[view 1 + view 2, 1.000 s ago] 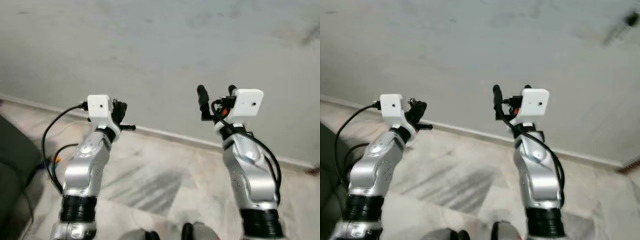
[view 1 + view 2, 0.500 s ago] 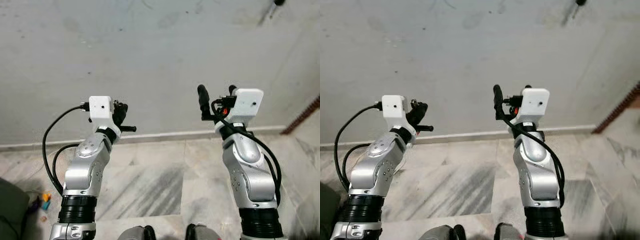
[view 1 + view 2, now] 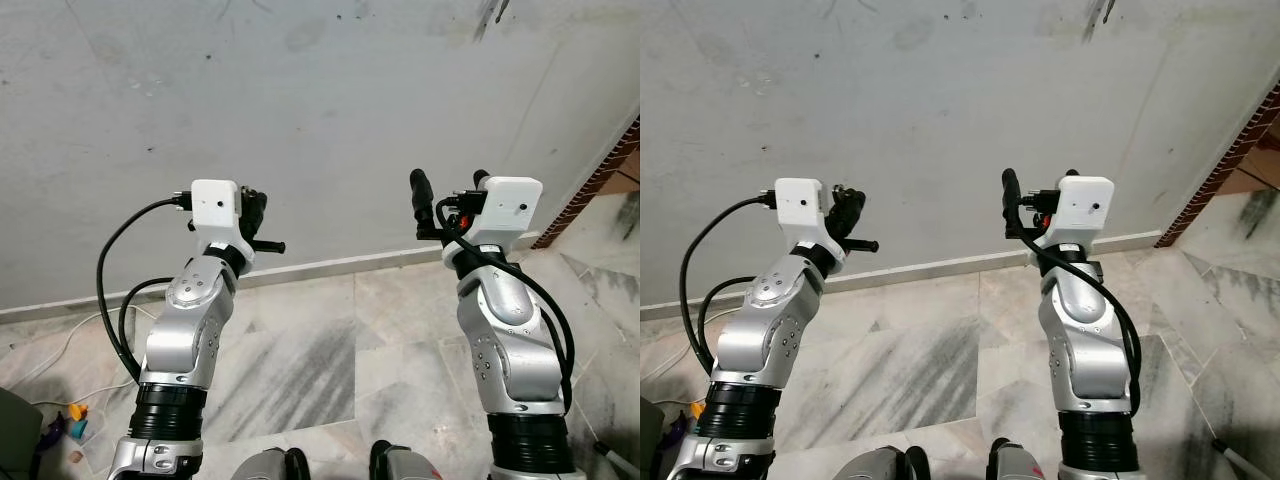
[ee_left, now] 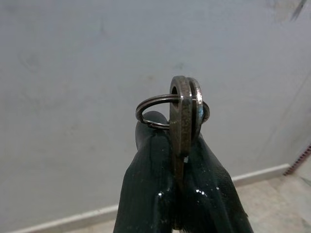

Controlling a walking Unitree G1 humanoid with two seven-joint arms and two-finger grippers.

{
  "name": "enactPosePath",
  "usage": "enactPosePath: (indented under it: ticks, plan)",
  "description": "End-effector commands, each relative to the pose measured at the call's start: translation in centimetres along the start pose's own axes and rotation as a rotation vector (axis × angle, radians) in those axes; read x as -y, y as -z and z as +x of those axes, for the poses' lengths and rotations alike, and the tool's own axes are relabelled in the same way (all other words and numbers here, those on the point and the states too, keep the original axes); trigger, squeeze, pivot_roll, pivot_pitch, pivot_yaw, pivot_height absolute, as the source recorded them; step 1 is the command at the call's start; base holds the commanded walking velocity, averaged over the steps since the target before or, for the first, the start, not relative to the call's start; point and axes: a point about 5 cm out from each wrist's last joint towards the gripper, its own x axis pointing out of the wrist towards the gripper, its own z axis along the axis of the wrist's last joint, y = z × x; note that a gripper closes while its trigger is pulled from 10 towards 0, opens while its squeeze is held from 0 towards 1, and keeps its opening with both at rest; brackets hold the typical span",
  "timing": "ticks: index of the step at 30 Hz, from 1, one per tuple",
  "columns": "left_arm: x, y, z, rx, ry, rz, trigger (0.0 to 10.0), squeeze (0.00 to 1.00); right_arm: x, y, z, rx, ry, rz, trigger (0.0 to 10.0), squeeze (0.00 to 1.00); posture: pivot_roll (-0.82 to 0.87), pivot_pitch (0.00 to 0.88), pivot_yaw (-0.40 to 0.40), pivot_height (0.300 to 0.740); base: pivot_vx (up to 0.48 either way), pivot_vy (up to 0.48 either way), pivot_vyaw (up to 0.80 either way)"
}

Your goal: Hang keys on a hook

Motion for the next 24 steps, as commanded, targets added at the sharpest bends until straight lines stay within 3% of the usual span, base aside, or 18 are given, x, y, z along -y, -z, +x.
enactPosePath:
  ticks: [1, 5, 9, 12, 18, 24]
  plan:
    - [-0.4, -0.4, 0.1, 0.026, -0.036, 0.047, 10.0, 0.0, -0.1, -0.3, 0.2, 0.015, -0.008, 0.002, 10.0, 0.0, -0.08, 0.169, 0.075, 0.74, 0.0, 0.0, 0.0]
    - [0.0, -0.9, 0.5, 0.065, -0.034, 0.083, 10.0, 0.0, -0.3, -0.5, 0.3, 0.022, -0.029, -0.042, 10.0, 0.0, -0.08, 0.172, 0.07, 0.74, 0.0, 0.0, 0.12]
    - [1.8, -1.5, 1.1, 0.107, 0.082, -0.016, 10.0, 0.0, -0.6, -0.6, 0.2, 0.028, -0.039, -0.045, 10.0, 0.0, -0.09, 0.175, 0.066, 0.74, 0.0, 0.0, 0.8]
    - [2.2, -2.1, 1.2, 0.139, 0.113, -0.03, 10.0, 0.0, -0.6, -0.6, 0.1, 0.026, -0.04, -0.048, 10.0, 0.0, -0.09, 0.175, 0.066, 0.74, 0.0, 0.0, 0.8]
    - [1.8, -2.5, 1.3, 0.167, 0.087, -0.016, 10.0, 0.0, -0.5, -0.5, 0.1, 0.023, -0.035, -0.051, 10.0, 0.0, -0.09, 0.175, 0.067, 0.74, 0.0, 0.0, 0.61]
    - [1.3, -2.1, 1.2, 0.163, 0.048, 0.022, 10.0, 0.0, -0.4, -0.4, 0.0, 0.02, -0.025, -0.048, 10.0, 0.0, -0.09, 0.175, 0.069, 0.74, 0.0, 0.0, 0.0]
